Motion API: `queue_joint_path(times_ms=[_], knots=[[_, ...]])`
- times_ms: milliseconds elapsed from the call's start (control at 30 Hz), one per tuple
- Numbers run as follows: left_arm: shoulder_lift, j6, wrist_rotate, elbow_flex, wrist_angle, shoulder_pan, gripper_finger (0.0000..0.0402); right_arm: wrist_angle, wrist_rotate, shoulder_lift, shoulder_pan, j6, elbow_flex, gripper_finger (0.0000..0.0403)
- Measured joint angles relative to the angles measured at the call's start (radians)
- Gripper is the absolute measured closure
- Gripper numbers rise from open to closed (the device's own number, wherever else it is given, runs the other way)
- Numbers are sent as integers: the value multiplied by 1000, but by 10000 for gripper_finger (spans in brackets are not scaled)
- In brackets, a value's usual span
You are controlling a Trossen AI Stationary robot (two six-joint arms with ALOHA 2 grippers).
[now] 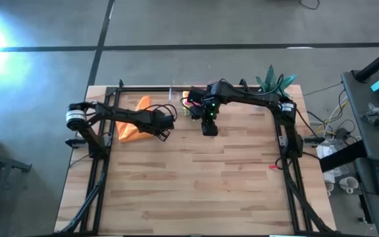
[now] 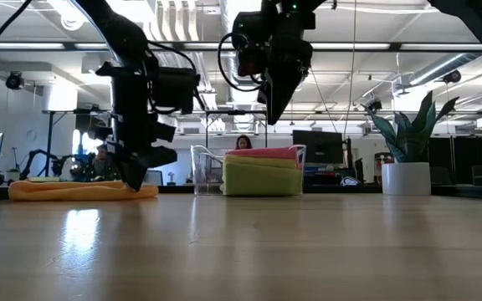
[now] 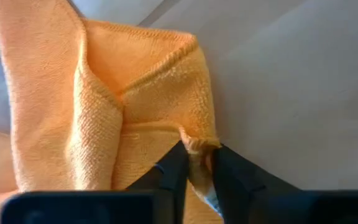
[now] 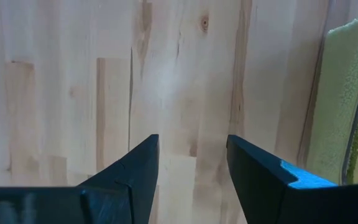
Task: Fold microfiber towels
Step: Fold the orange towel on the table
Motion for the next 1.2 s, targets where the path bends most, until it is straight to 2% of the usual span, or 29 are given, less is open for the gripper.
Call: queue_joint_path(times_ms=[100, 167, 267, 567, 667, 767, 833, 933, 1033, 1100, 1200], knots=[[-22, 2, 30, 1, 4, -14, 385, 1, 0, 0, 0, -1, 0, 225], [-44, 3, 42, 1, 6, -36, 396, 6, 0, 1, 0, -1, 0, 225], [-89, 15, 54, 5, 4, -82, 394, 8, 0, 1, 0, 2, 0, 225], [-297, 269, 162, 73, -4, -340, 401, 52, 0, 1, 0, 98, 0, 225], [-390, 275, 193, 97, -88, -429, 401, 90, 0, 1, 0, 167, 0, 225], [-483, 203, 202, 131, -186, -518, 401, 112, 0, 1, 2, 231, 0, 226], [-542, 122, 177, 142, -214, -575, 401, 128, -1, 1, 3, 263, 0, 227], [-621, 8, 57, 113, -226, -660, 401, 162, -2, 1, 6, 298, 0, 227], [-650, -97, 54, 96, -232, -694, 401, 221, -14, 1, 16, 307, -1, 227], [-651, -105, 35, 112, -229, -695, 401, 263, -64, 1, 27, 295, -1, 227], [-653, -60, -94, 118, -229, -695, 401, 362, -144, 1, 54, 243, -1, 227]])
